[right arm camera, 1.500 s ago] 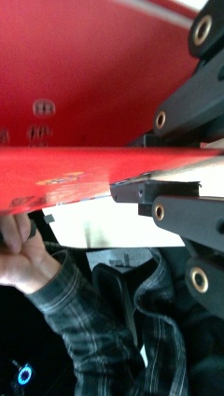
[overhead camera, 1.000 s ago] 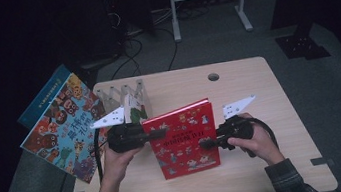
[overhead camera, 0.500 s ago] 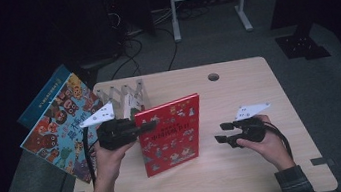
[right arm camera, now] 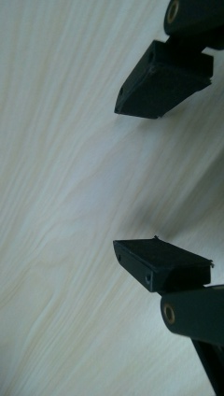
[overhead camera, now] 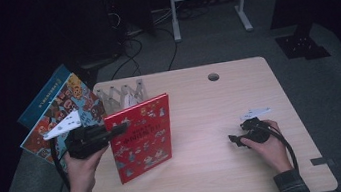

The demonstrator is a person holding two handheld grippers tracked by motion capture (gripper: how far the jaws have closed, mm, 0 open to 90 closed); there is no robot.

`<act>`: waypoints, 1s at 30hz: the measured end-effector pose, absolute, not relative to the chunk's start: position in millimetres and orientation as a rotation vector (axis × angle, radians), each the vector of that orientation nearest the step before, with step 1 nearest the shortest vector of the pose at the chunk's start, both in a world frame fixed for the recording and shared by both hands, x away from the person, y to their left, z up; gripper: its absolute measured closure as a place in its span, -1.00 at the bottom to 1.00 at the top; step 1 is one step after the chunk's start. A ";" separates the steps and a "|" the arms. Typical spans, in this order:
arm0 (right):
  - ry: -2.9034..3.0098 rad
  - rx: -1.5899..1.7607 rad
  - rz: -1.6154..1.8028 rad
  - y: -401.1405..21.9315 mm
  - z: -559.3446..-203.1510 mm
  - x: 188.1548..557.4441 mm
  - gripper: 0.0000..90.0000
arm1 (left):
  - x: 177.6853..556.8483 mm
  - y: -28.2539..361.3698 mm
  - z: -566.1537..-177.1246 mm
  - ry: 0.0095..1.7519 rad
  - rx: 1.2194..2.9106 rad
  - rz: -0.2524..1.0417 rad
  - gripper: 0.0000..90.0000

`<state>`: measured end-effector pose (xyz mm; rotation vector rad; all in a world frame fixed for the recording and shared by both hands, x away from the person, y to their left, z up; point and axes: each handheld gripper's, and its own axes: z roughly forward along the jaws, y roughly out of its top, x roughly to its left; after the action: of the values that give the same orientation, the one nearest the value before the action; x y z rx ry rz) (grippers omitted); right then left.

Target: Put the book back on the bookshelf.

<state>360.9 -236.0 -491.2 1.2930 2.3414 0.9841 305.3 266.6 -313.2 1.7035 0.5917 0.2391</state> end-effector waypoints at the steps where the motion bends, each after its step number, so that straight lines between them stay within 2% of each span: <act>1: 2.326 1.289 0.983 -236.9 -493.3 361.3 -0.42 | 303.2 271.4 -312.8 0.600 1.702 0.248 0.77; 3: 2.288 1.303 0.988 -239.5 -494.9 361.4 -0.42 | 298.6 280.5 -311.7 0.615 1.692 0.267 0.77; 7: 2.227 1.290 0.969 -242.6 -501.7 362.3 -0.73 | 291.1 298.4 -310.2 0.645 1.671 0.298 0.77; 11: 2.206 1.313 0.963 -243.1 -502.8 363.1 -0.79 | 284.2 315.4 -309.2 0.675 1.662 0.323 0.77; 23: 2.199 1.322 0.958 -243.5 -502.9 363.5 -0.80 | 267.6 362.1 -307.9 0.781 1.594 0.433 0.77; 30: 2.198 1.323 0.957 -243.5 -502.9 363.6 -0.80 | 274.3 367.0 -308.8 0.863 1.574 0.536 0.77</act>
<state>363.6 -243.5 -502.9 1.3228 2.1979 0.9573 274.3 367.0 -308.8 1.5744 0.8626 0.5357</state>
